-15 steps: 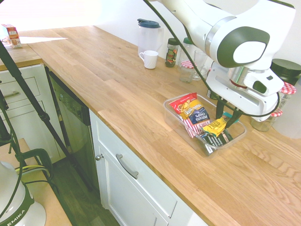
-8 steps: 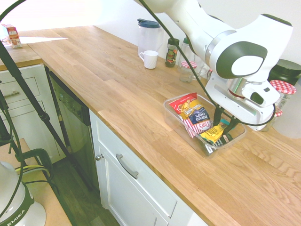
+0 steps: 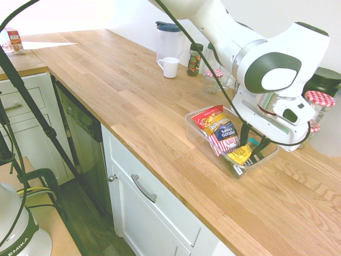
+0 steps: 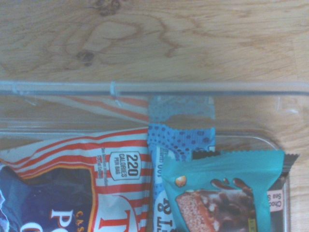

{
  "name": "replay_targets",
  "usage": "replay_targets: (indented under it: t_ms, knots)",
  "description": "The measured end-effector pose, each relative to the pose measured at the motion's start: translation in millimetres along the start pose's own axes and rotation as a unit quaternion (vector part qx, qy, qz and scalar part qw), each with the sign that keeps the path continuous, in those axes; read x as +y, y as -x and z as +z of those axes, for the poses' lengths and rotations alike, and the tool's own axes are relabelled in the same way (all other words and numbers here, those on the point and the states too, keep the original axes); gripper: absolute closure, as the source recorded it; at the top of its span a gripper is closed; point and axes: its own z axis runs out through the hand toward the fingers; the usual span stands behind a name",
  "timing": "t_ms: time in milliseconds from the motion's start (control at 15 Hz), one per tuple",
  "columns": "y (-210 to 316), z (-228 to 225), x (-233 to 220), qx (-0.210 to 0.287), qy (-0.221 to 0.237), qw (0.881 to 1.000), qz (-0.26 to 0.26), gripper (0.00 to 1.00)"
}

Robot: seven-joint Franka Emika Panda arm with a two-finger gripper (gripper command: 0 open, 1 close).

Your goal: Put the protein bar into the container

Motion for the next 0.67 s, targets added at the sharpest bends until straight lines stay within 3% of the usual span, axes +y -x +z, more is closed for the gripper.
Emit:
replay_targets:
  t_ms: [333,667]
  knots:
    - [-2.1,-18.7,3.9,0.013,-0.010,1.000,-0.008,0.00]
    - [21.5,-104.4,31.5,0.046,-0.054,0.997,-0.024,0.00]
